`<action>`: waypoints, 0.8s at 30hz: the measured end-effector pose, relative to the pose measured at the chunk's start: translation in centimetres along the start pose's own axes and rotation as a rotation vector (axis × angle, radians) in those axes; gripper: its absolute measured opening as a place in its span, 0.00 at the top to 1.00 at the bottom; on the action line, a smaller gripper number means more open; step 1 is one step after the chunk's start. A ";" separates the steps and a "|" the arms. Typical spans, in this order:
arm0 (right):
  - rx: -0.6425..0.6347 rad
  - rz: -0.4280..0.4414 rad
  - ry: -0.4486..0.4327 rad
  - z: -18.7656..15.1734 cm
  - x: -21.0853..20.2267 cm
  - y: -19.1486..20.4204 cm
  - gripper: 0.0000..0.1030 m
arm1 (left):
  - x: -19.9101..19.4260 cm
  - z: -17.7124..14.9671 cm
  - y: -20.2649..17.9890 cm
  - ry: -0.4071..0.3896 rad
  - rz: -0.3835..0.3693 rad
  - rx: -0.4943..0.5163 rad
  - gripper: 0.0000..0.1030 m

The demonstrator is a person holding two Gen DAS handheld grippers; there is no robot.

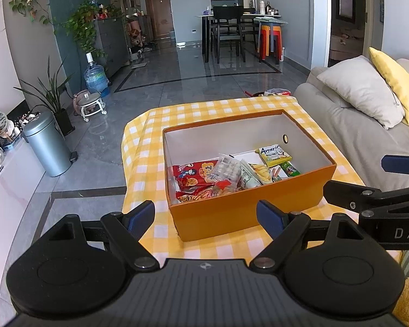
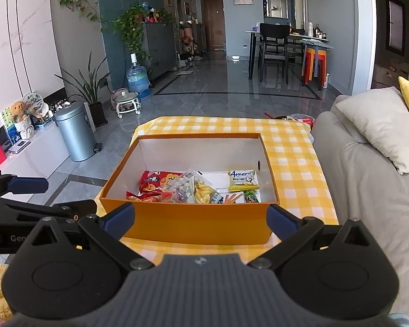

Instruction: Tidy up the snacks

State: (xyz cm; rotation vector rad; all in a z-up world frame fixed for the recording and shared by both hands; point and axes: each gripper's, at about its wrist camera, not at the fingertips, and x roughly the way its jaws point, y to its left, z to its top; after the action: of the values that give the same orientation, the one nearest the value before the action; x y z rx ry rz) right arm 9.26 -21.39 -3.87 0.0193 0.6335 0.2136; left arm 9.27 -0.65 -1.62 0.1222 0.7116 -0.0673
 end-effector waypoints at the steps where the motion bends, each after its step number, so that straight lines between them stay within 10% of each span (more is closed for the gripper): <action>1: 0.000 0.000 0.000 0.0 0.0 0.0 0.04 | -0.1 0.0 0.0 -0.001 0.001 -0.002 0.04; 24: -0.009 -0.001 0.005 0.0 0.0 0.1 0.04 | -0.5 -0.3 -0.1 0.002 0.011 -0.013 0.05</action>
State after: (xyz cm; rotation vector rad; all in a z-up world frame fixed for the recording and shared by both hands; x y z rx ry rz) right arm 9.25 -21.29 -3.91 0.0100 0.6376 0.2158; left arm 8.70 -0.66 -1.51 0.1140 0.7131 -0.0519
